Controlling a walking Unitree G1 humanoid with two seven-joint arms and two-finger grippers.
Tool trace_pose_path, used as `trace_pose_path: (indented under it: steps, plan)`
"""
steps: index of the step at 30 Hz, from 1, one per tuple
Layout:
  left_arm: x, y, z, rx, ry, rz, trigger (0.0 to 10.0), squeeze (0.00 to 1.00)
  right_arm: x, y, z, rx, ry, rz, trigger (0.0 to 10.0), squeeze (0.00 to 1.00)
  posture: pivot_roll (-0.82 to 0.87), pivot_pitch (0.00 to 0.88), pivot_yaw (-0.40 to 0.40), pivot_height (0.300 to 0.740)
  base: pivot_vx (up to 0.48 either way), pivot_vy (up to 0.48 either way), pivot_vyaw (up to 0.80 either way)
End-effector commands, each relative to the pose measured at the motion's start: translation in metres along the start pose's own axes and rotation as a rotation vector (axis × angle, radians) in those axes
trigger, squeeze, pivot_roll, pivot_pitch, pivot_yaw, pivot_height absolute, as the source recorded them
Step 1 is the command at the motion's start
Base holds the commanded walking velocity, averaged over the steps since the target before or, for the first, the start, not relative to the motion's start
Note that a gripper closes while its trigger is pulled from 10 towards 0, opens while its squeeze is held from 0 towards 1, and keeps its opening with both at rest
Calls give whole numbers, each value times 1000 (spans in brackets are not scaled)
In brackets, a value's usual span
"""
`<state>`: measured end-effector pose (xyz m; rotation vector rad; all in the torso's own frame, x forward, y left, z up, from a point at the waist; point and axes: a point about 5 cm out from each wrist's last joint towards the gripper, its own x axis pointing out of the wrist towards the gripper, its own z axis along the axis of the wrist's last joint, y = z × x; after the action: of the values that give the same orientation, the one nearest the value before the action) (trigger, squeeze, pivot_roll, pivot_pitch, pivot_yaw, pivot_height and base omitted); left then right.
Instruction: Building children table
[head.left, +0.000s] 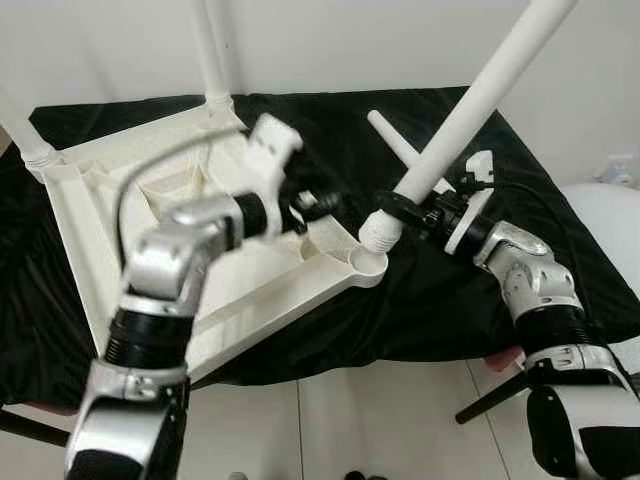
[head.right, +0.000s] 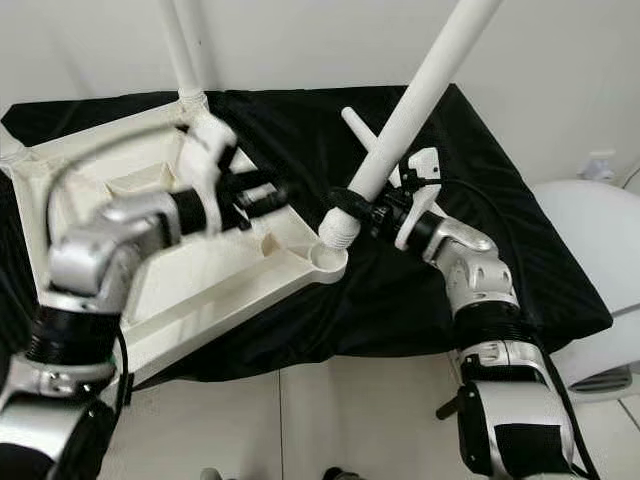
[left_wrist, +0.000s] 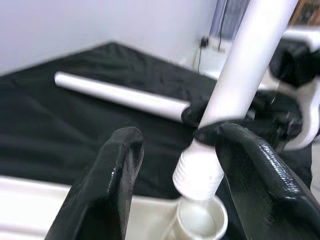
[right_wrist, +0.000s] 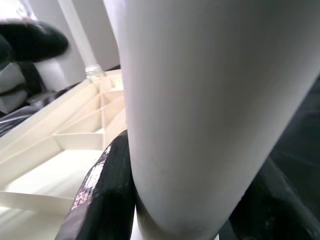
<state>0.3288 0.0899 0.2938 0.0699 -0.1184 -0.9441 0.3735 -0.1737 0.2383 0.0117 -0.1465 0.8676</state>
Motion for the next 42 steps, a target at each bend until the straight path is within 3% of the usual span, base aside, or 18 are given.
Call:
trace_pose_path:
  steps: [1, 6, 8, 12, 16, 17, 18, 19, 25, 31, 42]
  plan:
    - [2, -5, 5, 2, -20, -79, 10000, 0, 4, 0, 5, -35, 0, -7, 10000, 0, -52, 113, 26, 740, 0, 0, 0]
    - [14, -10, 17, -28, -74, -102, 10000, 0, 12, 8, 2, -62, 32, 30, 10000, 0, -53, 90, 28, 740, 0, 0, 0]
    - [23, -18, 19, -51, -82, -140, 10000, 1000, 14, 13, 3, -73, 38, 80, 10000, 0, -55, 79, 29, 740, 0, 0, 0]
    - [30, -26, 19, -56, -80, -177, 10000, 1000, 17, 16, 4, -80, 41, 112, 10000, 0, -55, 74, 28, 740, 0, 0, 0]
    - [42, -38, 23, 30, -72, -211, 10000, 1000, 19, 18, 6, -94, 69, 168, 10000, 0, -53, 63, 21, 740, 0, 0, 0]
    - [46, -40, 24, 59, -67, -216, 10000, 918, 20, 20, 6, -106, 79, 193, 10000, 0, -52, 59, 19, 740, 0, 0, 0]
    - [46, -40, 24, 59, -67, -216, 10000, 918, 20, 20, 6, -106, 79, 193, 10000, 0, -52, 59, 19, 740, 0, 0, 0]
    - [50, -41, 26, 86, -62, -216, 10000, 0, 21, 22, 8, -119, 88, 223, 10000, 0, -55, 56, 17, 740, 0, 0, 0]
    - [63, -36, 36, 146, -59, -184, 10000, 0, 20, 28, 11, -158, 145, 341, 10000, 0, -55, 63, 17, 740, 0, 0, 0]
    - [65, -31, 46, 156, -73, -175, 10000, 0, 17, 28, 11, -174, 170, 369, 10000, 0, -54, 69, 19, 740, 0, 0, 0]
    - [67, -26, 65, 107, -102, -184, 10000, 0, 16, 27, 9, -200, 184, 381, 10000, 0, -55, 82, 26, 740, 0, 0, 0]
